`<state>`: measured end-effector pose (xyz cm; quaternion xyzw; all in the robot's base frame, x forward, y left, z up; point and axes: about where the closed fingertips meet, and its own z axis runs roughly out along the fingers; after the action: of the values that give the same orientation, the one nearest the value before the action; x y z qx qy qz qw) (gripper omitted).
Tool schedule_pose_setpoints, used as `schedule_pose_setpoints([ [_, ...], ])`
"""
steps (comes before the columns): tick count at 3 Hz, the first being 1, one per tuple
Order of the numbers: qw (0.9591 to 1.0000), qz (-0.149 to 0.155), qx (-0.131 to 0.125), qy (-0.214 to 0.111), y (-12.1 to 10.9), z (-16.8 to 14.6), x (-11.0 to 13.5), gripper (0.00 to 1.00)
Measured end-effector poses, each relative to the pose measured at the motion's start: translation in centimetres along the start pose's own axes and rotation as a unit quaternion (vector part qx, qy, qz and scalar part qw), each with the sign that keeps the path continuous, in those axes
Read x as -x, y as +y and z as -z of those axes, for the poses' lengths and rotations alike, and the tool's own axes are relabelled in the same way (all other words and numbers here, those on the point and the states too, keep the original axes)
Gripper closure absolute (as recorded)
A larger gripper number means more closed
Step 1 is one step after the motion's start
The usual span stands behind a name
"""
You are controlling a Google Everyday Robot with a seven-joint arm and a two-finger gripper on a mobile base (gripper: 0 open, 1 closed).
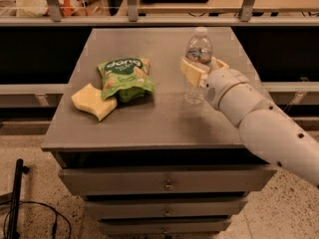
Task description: Place water bottle upright
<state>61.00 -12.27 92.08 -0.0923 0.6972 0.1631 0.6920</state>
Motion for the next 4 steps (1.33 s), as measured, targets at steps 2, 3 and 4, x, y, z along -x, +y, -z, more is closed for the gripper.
schedule_pose_setpoints([
  [2,0.9999,-0.003,0.005,0.008,0.13,0.08,-0.45,0.36],
  [3,0.9999,-0.004,0.009,0.012,0.16,-0.13,-0.59,0.13],
  [4,0.9998,-0.003,0.009,0.015,-0.01,-0.35,-0.67,0.00],
])
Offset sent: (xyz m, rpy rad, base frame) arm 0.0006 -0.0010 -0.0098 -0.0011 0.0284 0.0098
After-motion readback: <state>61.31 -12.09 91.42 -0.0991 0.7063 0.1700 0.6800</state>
